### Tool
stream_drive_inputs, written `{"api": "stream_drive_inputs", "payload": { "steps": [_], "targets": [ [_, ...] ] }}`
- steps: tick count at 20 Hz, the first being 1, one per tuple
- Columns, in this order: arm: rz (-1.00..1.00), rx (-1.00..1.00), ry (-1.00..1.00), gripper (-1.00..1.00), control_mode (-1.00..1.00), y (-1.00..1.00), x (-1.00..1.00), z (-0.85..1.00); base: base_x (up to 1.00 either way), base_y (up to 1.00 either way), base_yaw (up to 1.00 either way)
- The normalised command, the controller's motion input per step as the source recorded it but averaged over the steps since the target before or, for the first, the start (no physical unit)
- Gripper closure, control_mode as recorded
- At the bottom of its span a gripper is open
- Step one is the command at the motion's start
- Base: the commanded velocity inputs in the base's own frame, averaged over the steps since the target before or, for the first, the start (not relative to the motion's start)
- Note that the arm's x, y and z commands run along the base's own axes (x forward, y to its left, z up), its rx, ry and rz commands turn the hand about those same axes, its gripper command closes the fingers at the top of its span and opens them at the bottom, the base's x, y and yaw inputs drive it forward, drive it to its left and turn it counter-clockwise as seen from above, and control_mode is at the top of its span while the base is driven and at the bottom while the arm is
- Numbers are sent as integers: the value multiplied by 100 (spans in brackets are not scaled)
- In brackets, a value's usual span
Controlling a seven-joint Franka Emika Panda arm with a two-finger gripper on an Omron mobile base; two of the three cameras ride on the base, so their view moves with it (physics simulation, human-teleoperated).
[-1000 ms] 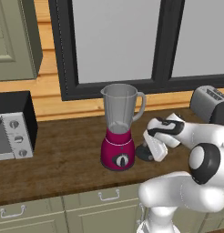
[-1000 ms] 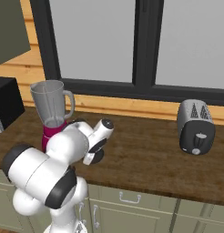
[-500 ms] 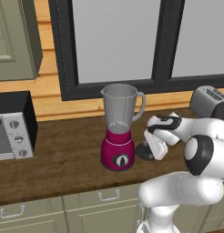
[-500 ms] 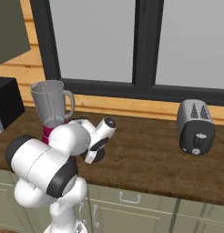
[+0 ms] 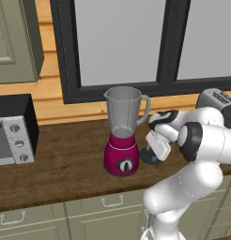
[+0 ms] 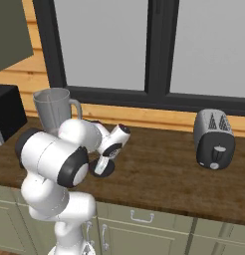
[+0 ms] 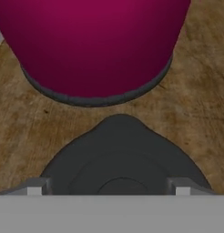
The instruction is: Close the lid blender by securely placing the lid on top.
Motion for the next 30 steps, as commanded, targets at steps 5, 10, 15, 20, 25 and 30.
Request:
{"api": "stream_drive_inputs", "payload": {
  "steps": [5, 10, 15, 20, 25, 30],
  "targets": [
    [0, -4, 0, 100, -100, 0, -5, -68, 0, 0, 0],
    [0, 0, -9, 100, -100, 0, -18, -69, 0, 0, 0],
    [0, -1, -22, 100, -100, 0, -26, -98, 0, 0, 0],
    [0, -1, -1, 100, -100, 0, 0, -64, 0, 0, 0],
    [0, 0, -3, 100, -100, -16, -17, -6, 0, 0, 0],
    [0, 0, -18, 100, -100, -5, -51, 72, 0, 0, 0]
  ]
}}
